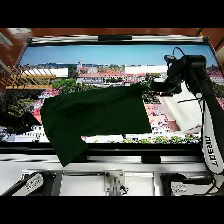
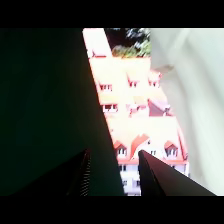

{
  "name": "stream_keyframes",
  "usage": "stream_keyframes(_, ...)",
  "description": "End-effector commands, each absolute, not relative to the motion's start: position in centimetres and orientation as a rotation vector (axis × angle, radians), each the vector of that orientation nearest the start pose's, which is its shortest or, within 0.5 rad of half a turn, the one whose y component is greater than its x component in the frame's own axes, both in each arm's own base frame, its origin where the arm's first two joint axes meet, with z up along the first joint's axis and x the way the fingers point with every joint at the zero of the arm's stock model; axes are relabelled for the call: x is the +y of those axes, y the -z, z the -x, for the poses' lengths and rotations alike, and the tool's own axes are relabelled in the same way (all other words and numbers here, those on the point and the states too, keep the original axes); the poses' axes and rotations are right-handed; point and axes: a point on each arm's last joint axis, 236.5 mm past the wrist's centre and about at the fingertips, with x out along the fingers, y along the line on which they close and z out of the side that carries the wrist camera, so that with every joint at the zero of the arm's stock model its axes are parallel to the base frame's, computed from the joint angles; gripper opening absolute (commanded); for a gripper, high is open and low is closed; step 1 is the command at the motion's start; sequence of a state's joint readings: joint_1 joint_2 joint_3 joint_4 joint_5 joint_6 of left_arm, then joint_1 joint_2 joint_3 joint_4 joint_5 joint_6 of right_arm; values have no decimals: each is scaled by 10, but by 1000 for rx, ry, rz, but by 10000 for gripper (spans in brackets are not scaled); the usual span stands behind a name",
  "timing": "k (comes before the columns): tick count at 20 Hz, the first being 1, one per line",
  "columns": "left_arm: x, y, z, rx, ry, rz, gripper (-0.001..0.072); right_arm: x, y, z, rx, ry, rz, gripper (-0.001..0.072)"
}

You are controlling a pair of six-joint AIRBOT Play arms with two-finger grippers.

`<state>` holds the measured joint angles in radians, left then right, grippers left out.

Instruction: Fold the shirts.

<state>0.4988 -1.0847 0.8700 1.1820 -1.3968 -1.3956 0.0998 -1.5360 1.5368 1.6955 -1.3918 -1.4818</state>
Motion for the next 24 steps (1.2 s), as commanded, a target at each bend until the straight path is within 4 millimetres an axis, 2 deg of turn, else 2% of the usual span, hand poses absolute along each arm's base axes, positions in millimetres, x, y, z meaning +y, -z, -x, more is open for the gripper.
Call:
stream_keyframes(1, 32, 38, -237, 1402, 48, 793, 555, 98, -12, -386, 1517, -320, -222, 406)
stream_keyframes(5, 34, 72, -232, 1455, 87, 795, 555, 99, -4, -381, 1530, -343, -203, 406)
stream_keyframes(9, 33, 101, -245, 1476, 69, 772, 554, 99, -4, -387, 1503, -344, -196, 406)
stream_keyframes(13, 31, 115, -261, 1456, 58, 704, 547, 99, -4, -391, 1489, -341, -198, 406)
stream_keyframes(15, 31, 117, -265, 1447, 54, 687, 513, 99, -4, -390, 1489, -341, -198, 406)
stream_keyframes(17, 32, 118, -270, 1432, 31, 695, 319, 99, -4, -391, 1490, -338, -201, 412)
stream_keyframes(18, 32, 118, -270, 1429, 30, 698, 244, 99, -4, -390, 1491, -337, -200, 520)
stream_keyframes(19, 31, 117, -270, 1432, 34, 698, 140, 97, -2, -388, 1502, -334, -201, 601)
stream_keyframes(20, 30, 115, -269, 1438, 46, 698, 85, 94, 5, -380, 1537, -328, -209, 605)
stream_keyframes(21, 28, 112, -269, 1443, 69, 687, 47, 88, 17, -362, 1609, -323, -229, 604)
stream_keyframes(22, 27, 109, -269, 1445, 87, 677, 47, 84, 32, -339, 1696, -320, -267, 604)
stream_keyframes(24, 28, 104, -272, 1436, 102, 661, 32, 90, 53, -300, 1821, -355, -417, 604)
